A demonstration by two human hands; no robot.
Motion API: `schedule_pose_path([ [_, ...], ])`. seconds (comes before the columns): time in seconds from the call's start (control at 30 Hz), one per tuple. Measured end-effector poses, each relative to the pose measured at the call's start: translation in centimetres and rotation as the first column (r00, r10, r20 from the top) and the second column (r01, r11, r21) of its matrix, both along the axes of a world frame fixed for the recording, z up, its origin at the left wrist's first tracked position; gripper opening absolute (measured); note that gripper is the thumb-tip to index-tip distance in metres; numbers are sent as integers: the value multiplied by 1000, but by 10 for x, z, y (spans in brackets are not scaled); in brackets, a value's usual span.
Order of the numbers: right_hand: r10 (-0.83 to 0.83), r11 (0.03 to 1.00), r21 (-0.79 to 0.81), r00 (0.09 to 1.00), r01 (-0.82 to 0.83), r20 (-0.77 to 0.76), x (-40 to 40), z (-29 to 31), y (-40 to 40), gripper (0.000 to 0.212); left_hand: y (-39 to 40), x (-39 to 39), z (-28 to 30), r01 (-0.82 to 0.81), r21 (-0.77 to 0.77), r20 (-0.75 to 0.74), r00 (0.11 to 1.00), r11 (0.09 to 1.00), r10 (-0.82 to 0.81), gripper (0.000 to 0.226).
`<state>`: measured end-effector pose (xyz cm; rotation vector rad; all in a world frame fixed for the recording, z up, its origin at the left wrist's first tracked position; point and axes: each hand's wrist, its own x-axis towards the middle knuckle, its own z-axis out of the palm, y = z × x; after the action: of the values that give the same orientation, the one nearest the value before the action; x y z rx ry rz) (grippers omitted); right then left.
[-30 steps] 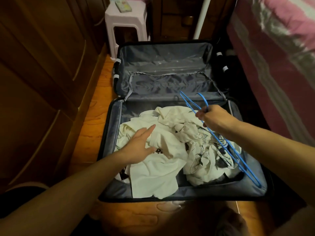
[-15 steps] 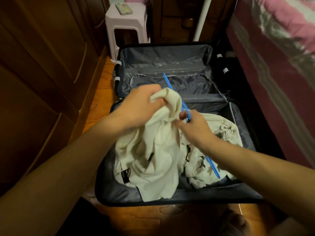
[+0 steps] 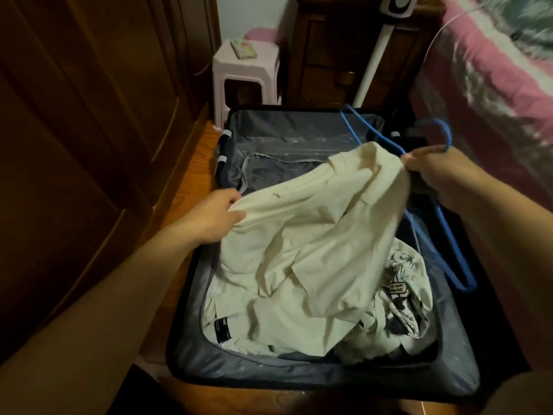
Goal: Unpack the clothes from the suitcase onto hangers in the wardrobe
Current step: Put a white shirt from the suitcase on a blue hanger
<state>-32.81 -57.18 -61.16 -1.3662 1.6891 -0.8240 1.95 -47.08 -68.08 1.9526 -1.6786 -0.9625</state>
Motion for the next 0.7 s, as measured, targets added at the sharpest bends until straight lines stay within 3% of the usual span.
schedule_pose_path([
  [0.07, 24, 1000, 8, 908, -23, -418, -12, -11, -2, 12, 2, -4, 6, -46, -68, -300, 954, 997, 24, 13],
  [0.1, 50, 998, 0, 865, -57, -499, -12, -14, 1, 6, 4, -8, 9, -19, -112, -364, 931, 993, -23, 19],
  [0.13, 66, 996, -18, 866, -86, -496, -12, -17, 1, 9, 6, -12, 9, 34, -163, -322, 943, 986, -85, 25],
  [0.2, 95, 986, -83, 907, -141, -411, -4, -15, 4, 24, 8, -17, 6, 173, -181, 85, 983, 968, -160, 35],
  [0.27, 109, 975, -155, 950, -160, -294, 6, -11, 7, 11, 10, -19, -1, 224, -106, 492, 858, 969, -144, 37],
  [0.3, 127, 969, -174, 956, -178, -266, 11, -9, 11, 3, 10, -19, -4, 211, -77, 568, 813, 974, -131, 40],
  [0.43, 197, 947, -163, 900, -277, -389, 18, -7, 28, 16, 4, -19, -14, 144, 5, 630, 768, 990, -115, 65],
  [0.57, 161, 947, -189, 895, -258, -416, 20, -2, 39, 22, -1, -13, -20, 97, 74, 753, 648, 993, -119, 77],
  [0.7, 187, 916, -221, 846, -333, -499, 33, 2, 53, 18, -7, -23, -15, 63, 160, 624, 767, 985, -150, 81],
])
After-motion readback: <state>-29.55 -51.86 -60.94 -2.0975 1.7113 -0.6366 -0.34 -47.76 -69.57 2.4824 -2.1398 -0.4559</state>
